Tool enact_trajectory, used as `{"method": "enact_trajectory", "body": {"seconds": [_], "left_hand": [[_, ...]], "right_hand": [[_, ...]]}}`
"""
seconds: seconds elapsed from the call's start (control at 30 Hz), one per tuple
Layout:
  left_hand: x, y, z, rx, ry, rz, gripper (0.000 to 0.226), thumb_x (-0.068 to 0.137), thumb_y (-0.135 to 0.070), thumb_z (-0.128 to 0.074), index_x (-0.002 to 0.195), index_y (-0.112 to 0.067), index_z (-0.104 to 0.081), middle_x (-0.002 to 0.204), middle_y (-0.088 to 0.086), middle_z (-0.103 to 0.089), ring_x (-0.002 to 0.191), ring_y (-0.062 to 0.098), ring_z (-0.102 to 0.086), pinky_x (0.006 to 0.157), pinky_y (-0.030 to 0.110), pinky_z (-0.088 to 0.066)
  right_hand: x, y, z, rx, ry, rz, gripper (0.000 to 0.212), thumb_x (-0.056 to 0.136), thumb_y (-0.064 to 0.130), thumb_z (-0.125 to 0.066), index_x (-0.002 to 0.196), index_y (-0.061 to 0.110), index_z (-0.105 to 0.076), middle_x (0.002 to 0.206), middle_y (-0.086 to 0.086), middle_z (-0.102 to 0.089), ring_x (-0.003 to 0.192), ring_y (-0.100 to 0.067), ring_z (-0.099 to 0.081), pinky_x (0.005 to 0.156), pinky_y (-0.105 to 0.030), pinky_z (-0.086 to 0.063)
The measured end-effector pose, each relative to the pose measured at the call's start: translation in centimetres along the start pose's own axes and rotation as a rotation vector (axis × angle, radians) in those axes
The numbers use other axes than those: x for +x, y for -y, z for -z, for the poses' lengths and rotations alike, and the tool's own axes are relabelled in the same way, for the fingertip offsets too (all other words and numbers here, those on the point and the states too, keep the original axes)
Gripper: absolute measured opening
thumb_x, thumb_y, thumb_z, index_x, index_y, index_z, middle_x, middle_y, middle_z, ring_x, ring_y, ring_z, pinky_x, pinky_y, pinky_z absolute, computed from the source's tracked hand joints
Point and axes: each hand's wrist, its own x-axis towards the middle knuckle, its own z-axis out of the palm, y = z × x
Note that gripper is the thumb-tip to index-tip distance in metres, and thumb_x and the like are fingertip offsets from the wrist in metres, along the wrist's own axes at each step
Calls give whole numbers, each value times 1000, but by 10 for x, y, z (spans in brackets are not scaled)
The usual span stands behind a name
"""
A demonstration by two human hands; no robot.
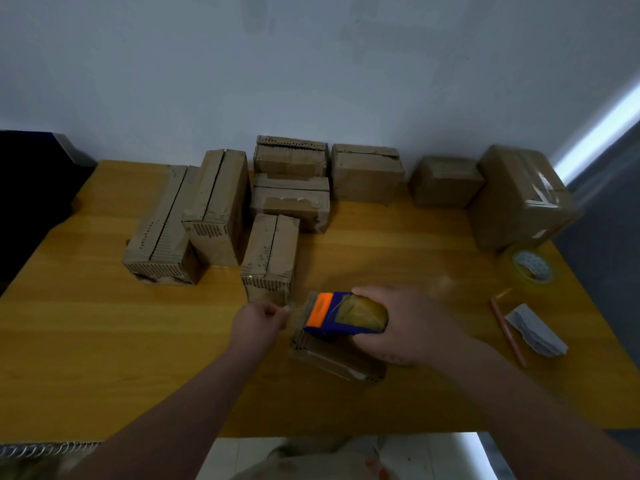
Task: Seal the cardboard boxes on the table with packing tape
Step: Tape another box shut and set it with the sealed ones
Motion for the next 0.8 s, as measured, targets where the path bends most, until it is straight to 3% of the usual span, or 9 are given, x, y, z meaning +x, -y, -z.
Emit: {"method": "enact_trajectory", "body": {"seconds": [0.2,0.33,0.4,0.43,0.53,0.63,0.73,0.8], "left_hand": [[9,8,-12,152,177,-33,25,96,-34,-54,84,-13,-59,83,5,-60,80,21,-58,68,31,-44],[12,7,-8,269,211,-34,20,95,-30,-55,100,-12,-62,95,3,-62,87,18,-56,70,28,-42],[9,5,-3,206,132,-94,20,95,-18,-55,111,-12,-66,110,5,-67,99,16,-59,77,23,-43],[4,2,0,58,127,-107,27,95,-9,-52,119,-13,-65,119,3,-65,106,13,-58,83,21,-43],[-15,-8,4,-373,408,-31,62,91,9,-43,144,-22,-38,142,-4,-45,121,5,-43,91,21,-42],[-23,-7,1,-301,579,-24,78,92,3,-49,153,-27,-10,152,-2,-30,124,6,-34,95,26,-39],[-18,-7,1,-179,624,-60,83,94,-8,-56,153,-27,-2,150,3,-35,119,9,-42,93,25,-42],[-11,-6,0,-117,672,-107,92,92,-13,-61,151,-31,7,150,3,-35,125,14,-44,99,31,-43]], "right_hand": [[1,1,-5,-25,13,-20,79,76,58,-66,146,42,-32,131,-1,-47,117,-18,-47,89,-33,-45],[0,3,-6,-34,0,-16,79,78,58,-65,146,40,-32,135,-3,-47,119,-17,-46,90,-30,-43],[-1,4,-6,-37,3,-16,79,78,59,-64,147,41,-31,139,-4,-44,123,-18,-44,94,-32,-42],[-2,4,-5,-40,3,-16,79,78,59,-64,147,41,-30,141,-4,-43,125,-18,-43,95,-32,-42],[-1,5,-6,-47,1,-12,78,79,59,-63,147,41,-29,140,-3,-44,125,-18,-43,94,-31,-41],[-1,6,-5,-45,-12,-6,78,79,58,-64,147,41,-30,138,-3,-45,125,-19,-42,91,-29,-39],[-2,8,-5,-42,-9,-1,77,80,58,-63,147,41,-29,139,-1,-45,127,-18,-41,91,-28,-37],[-4,9,-4,-38,-12,0,76,81,57,-63,147,40,-29,143,-2,-43,131,-18,-38,94,-27,-36]]}}
